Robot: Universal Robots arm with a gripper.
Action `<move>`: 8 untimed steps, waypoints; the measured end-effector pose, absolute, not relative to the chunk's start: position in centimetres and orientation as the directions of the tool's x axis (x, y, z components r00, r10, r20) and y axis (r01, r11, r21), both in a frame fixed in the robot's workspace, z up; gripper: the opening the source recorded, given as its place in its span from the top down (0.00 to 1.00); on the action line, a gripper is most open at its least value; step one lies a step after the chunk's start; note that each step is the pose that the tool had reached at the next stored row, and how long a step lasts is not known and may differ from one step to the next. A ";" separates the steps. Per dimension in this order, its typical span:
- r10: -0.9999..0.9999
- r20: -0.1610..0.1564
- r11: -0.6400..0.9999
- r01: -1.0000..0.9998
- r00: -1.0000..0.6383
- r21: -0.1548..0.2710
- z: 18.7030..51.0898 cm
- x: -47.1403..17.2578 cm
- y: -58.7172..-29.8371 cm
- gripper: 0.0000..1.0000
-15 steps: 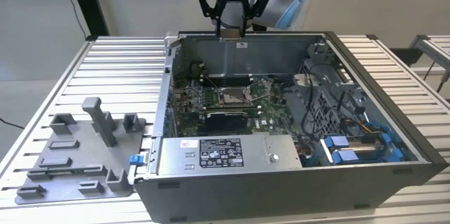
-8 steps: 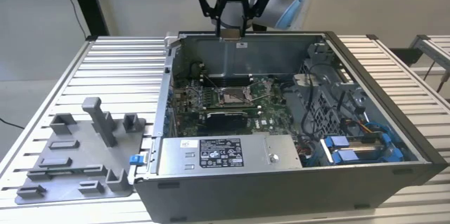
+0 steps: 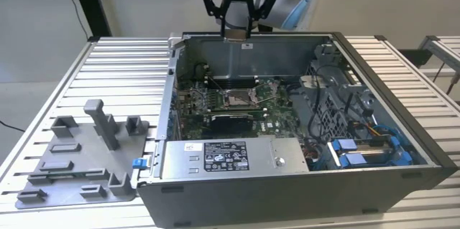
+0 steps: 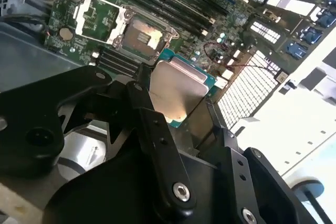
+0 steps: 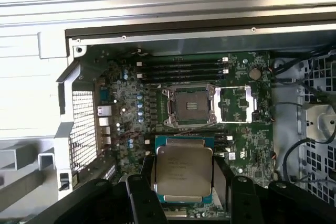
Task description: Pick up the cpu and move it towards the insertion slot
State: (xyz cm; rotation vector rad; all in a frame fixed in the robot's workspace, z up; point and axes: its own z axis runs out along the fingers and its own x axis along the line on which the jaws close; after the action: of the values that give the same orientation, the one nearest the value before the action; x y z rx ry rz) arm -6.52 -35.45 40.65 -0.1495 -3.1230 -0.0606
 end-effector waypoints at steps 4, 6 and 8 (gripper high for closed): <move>0.147 0.016 0.988 0.148 -0.989 0.038 40.7 -6.5 -35.4 1.00; 0.177 0.016 0.983 0.178 -0.984 0.038 40.7 -6.5 -35.4 1.00; 0.207 0.016 0.977 0.208 -0.978 0.038 40.7 -6.5 -35.4 1.00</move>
State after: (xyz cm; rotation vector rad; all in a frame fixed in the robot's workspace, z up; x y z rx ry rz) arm -6.52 -35.45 40.65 -0.3264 -3.1117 -0.0618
